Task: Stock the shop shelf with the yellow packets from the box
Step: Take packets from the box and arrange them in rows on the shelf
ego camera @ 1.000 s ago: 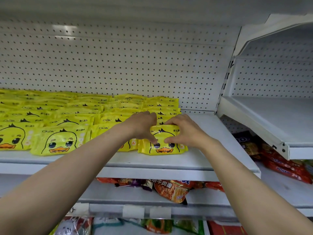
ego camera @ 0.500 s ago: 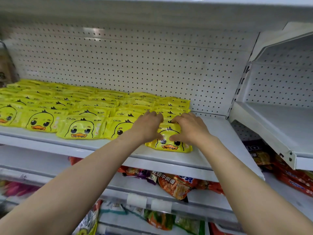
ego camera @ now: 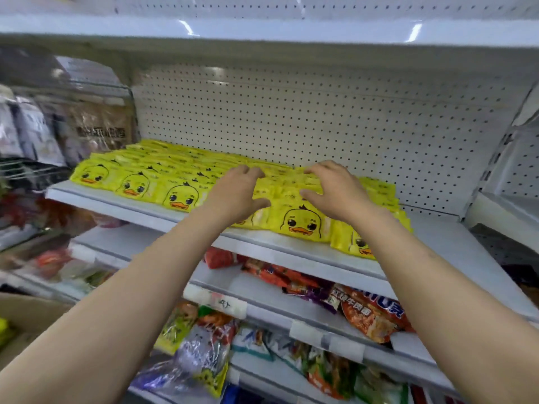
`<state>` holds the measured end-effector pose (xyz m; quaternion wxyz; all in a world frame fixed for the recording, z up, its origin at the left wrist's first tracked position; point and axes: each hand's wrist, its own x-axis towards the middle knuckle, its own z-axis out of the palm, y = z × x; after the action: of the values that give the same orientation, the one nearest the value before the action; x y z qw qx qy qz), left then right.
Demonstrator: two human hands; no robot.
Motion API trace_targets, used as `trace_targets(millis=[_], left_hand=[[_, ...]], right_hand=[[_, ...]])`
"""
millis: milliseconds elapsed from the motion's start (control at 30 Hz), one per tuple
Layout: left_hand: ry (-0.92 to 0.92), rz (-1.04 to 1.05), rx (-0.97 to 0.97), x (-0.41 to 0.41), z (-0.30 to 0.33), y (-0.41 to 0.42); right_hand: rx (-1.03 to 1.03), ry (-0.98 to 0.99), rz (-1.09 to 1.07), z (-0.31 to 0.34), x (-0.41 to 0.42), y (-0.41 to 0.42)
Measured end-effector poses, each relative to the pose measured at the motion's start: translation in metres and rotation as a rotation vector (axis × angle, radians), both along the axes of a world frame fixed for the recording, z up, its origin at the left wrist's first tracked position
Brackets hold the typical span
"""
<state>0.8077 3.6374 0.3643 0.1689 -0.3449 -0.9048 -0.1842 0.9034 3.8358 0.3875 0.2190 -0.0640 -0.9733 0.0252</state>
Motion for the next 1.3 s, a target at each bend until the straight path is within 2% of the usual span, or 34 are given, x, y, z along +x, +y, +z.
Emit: trace_targets(millis=[300, 567, 933, 1300], left_hand=[[0.172, 0.283, 0.038, -0.019, -0.024, -0.249], [0.130, 0.524, -0.039, -0.038, -0.058, -0.435], [0.029, 0.744, -0.105, -0.127, -0.100, -0.594], [-0.087, 0.838, -0.188, -0.271, -0.132, -0.714]], right_hand=[[-0.086, 0.145, 0.317, -0.037, -0.071, -0.235], [-0.107, 0.022, 0.489, -0.073, -0.138, -0.421], [-0.013, -0.068, 0.692, -0.113, -0.270, -0.590], [-0.103, -0.218, 0.825, -0.153, -0.442, -0.731]])
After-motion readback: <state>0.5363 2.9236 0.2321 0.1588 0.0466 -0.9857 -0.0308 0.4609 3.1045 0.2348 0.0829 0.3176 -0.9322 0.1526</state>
